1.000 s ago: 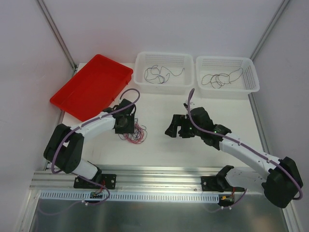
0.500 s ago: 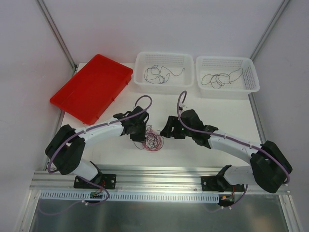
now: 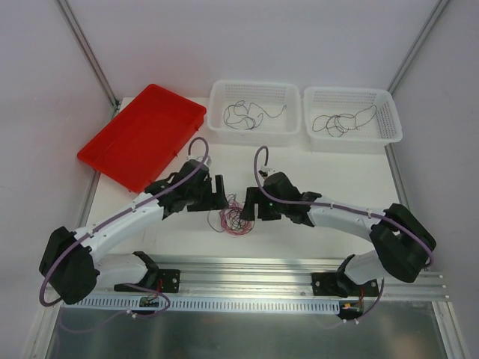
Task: Untangle the cables
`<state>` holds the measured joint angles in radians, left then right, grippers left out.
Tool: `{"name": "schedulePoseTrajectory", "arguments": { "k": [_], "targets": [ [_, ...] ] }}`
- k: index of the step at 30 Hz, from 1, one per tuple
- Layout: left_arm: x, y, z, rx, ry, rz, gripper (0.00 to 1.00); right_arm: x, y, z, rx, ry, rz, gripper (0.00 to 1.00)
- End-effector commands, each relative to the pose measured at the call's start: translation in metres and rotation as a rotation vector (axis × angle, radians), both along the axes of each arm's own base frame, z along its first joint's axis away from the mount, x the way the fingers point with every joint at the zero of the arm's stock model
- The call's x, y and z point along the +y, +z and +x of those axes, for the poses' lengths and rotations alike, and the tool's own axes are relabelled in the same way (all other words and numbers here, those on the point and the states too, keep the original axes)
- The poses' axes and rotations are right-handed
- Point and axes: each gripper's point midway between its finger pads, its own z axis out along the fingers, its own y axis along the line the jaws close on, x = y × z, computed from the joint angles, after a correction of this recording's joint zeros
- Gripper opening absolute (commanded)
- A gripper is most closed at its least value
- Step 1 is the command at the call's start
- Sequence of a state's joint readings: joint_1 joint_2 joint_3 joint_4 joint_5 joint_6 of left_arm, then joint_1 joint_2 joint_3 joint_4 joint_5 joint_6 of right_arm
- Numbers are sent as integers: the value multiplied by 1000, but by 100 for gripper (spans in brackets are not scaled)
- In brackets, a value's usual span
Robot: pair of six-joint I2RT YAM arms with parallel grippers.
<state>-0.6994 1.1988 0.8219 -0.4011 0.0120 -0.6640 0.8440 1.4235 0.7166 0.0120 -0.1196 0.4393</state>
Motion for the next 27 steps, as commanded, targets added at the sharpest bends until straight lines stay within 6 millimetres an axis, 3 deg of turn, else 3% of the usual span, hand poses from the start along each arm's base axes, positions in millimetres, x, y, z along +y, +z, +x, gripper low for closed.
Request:
{"name": "schedulePoseTrajectory", "arguments": {
  "k": [1,6,9,14,17,22,25,27],
  "targets": [
    [32,-9,9,-29,57,55,75,13,8,5,-38,31,-24,80],
    [49,-28,14,-11,41,120,71,16,0,4,-40,53,-77,80],
    [43,-47,17,33,1,143,70,19,-3,5,-39,66,-115,80],
    [32,-61,21,74,-31,136,63,30,-3,6,-46,93,-152,79],
    [32,-70,22,96,-32,152,50,33,-5,6,-42,97,-177,79],
    [31,-72,19,112,-34,144,11,29,-20,9,-31,66,-247,72],
    [33,-60,20,73,-26,134,0,21,-27,10,-22,43,-290,60],
    [34,-45,21,35,-23,115,0,14,-31,10,-21,25,-325,46]
  ]
}}
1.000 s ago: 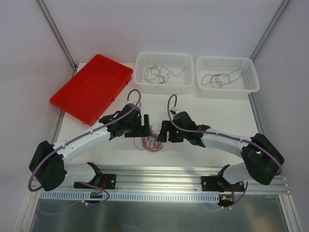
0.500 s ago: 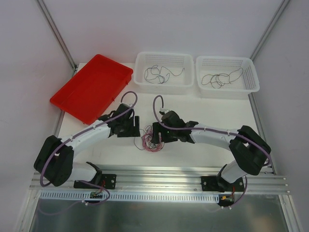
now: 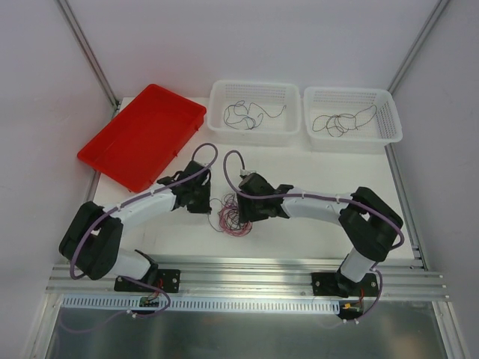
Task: Untangle the cables
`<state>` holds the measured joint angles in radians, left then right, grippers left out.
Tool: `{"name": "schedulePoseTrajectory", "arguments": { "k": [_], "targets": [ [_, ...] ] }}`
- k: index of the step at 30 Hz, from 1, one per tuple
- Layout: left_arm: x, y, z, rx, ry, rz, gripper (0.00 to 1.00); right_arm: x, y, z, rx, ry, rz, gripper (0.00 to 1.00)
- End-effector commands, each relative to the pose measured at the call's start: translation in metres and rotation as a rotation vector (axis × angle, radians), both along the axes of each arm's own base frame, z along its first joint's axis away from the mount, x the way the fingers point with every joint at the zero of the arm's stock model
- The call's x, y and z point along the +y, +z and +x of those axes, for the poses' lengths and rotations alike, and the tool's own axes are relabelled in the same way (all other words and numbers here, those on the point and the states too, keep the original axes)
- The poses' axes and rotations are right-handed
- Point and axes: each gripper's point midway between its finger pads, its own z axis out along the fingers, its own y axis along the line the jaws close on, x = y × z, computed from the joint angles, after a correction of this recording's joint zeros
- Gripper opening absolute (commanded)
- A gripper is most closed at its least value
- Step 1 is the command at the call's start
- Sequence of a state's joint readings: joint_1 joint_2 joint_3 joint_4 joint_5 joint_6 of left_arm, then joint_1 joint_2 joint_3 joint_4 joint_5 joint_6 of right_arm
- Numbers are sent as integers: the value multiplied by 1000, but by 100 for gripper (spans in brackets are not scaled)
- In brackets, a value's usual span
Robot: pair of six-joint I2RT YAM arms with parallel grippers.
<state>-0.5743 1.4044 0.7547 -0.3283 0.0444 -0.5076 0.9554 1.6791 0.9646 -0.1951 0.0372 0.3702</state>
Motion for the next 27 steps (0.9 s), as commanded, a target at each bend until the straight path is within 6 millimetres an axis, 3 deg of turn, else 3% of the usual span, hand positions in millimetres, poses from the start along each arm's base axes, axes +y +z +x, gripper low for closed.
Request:
{"name": "schedulePoseTrajectory", "arguments": {
  "k": [1,4,6,11,14,15,20,24,27],
  "targets": [
    [-1,35,7,-94,-1,-46,0,-10,2,7,-31,-44,-64,40],
    [1,66,11,-168,-2,-70,0,-23,3,9,-42,-58,-114,13],
    [7,86,9,-210,2,-73,0,-32,6,13,-57,-77,-141,2],
    [29,144,18,-338,55,-64,0,-72,20,21,-69,-155,-168,1],
    [48,170,18,-389,100,-34,0,-106,23,24,-67,-212,-209,1],
    [57,174,16,-392,121,-5,0,-118,33,29,-82,-251,-198,1],
    [81,216,14,-481,190,13,0,-169,39,26,-60,-344,-215,1],
    [99,231,11,-524,234,57,0,-205,46,25,-36,-439,-202,1],
    [110,233,7,-530,253,96,0,-219,55,24,-34,-472,-164,1]
  ]
}}
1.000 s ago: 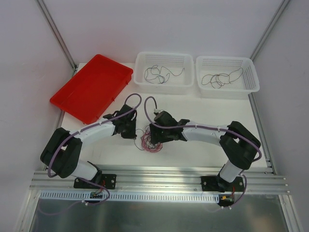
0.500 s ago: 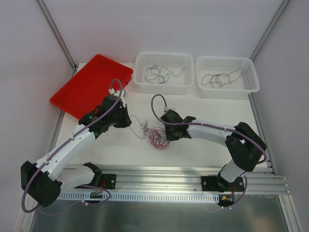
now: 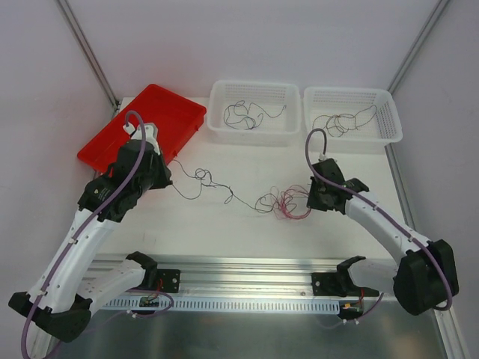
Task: Untangle the cables
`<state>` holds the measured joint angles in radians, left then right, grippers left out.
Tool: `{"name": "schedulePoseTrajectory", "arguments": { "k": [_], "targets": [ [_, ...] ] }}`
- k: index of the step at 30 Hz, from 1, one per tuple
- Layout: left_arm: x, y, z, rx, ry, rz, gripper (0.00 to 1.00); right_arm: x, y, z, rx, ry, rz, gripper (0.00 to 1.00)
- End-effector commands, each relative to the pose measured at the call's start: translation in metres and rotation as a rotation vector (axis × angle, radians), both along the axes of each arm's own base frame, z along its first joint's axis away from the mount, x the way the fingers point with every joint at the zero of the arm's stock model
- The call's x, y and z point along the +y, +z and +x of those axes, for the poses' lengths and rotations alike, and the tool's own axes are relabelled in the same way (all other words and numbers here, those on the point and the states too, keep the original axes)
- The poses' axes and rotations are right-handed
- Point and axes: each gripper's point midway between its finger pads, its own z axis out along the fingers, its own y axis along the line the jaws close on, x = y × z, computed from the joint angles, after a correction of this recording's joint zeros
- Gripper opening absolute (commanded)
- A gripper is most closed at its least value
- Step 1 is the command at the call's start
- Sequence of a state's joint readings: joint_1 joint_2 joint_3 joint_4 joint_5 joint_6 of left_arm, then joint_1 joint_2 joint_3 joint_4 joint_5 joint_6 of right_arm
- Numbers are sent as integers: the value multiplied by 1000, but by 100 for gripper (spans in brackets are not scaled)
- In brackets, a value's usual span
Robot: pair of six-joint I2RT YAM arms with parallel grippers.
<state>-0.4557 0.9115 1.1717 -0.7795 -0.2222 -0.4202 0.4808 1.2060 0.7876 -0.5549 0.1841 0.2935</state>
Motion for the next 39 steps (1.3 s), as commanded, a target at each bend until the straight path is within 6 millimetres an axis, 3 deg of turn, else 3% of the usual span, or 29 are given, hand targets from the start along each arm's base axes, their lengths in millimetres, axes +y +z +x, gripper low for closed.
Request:
{"name": "schedulePoseTrajectory", "arguments": {
  "k": [1,4,8,16,20,25,28,30,33,37,39],
  "targets": [
    [23,5,-7,-1,50,81,0,-15,13,-11,18,3,17,1],
    [31,12,-11,-15,58,111,0,-25,29,-8,-6,-21,34,1],
    [66,20,-17,-24,169,237,0,-50,40,-2,-23,-116,45,1],
    [108,16,-31,30,312,422,0,-55,49,3,-51,-153,106,1],
    [119,17,-34,46,350,478,0,-57,53,6,-60,-162,112,1],
    [75,23,-23,-3,176,281,0,-30,58,11,-51,-52,222,5],
    [41,31,-21,-51,35,142,0,-18,63,12,-67,15,233,25],
    [16,37,-21,-73,-72,57,0,-9,73,9,-96,64,239,44],
    [-10,42,-24,-84,-196,-31,0,-1,95,6,-159,127,228,59],
    [-42,43,-27,-76,-354,-118,0,15,127,2,-265,224,253,65],
    [-53,40,-28,-61,-399,-152,0,35,143,-3,-312,297,326,65]
  ]
}}
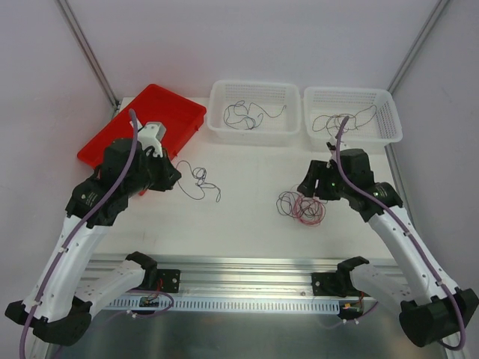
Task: Untangle the cables
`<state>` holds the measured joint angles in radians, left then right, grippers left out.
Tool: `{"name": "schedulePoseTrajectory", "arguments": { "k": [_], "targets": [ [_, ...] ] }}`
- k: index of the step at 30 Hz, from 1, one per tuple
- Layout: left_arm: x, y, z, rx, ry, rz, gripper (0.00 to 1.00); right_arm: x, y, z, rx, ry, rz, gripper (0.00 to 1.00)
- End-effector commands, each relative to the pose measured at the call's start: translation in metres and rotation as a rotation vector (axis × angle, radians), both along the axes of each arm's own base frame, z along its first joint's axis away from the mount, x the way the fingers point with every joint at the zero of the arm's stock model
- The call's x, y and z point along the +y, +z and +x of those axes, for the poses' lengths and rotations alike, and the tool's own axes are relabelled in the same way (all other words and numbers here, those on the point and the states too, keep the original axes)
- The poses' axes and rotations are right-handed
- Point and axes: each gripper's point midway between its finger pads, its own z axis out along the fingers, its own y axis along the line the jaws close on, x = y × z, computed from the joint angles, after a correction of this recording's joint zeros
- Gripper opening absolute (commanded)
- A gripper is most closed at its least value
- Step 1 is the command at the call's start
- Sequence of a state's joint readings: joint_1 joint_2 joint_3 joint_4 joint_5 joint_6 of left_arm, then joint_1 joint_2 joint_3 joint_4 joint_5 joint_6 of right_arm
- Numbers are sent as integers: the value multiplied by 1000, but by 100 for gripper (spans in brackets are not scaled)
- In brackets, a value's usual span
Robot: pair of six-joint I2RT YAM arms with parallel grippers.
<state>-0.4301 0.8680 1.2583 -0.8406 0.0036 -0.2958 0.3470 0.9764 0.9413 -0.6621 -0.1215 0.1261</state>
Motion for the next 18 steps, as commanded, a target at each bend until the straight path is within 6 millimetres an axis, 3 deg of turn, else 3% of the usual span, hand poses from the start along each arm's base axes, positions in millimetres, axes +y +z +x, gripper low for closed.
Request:
{"name": "schedulePoseTrajectory", "arguments": {
  "k": [1,6,11,13,18],
  "targets": [
    [-42,11,-2,-14,-209,-130,0,29,50,-3,-159,129,116,66],
    [-65,11,-3,8,-291,-214,0,77,74,-14,-239,277,254,66],
    [-79,6,-5,48,-341,-248,0,124,84,-26,-284,443,330,65],
    [-83,3,-7,58,-359,-247,0,136,98,-25,-340,487,353,65],
    [-98,1,-12,74,-404,-256,0,169,107,-23,-394,590,365,65]
  ]
}}
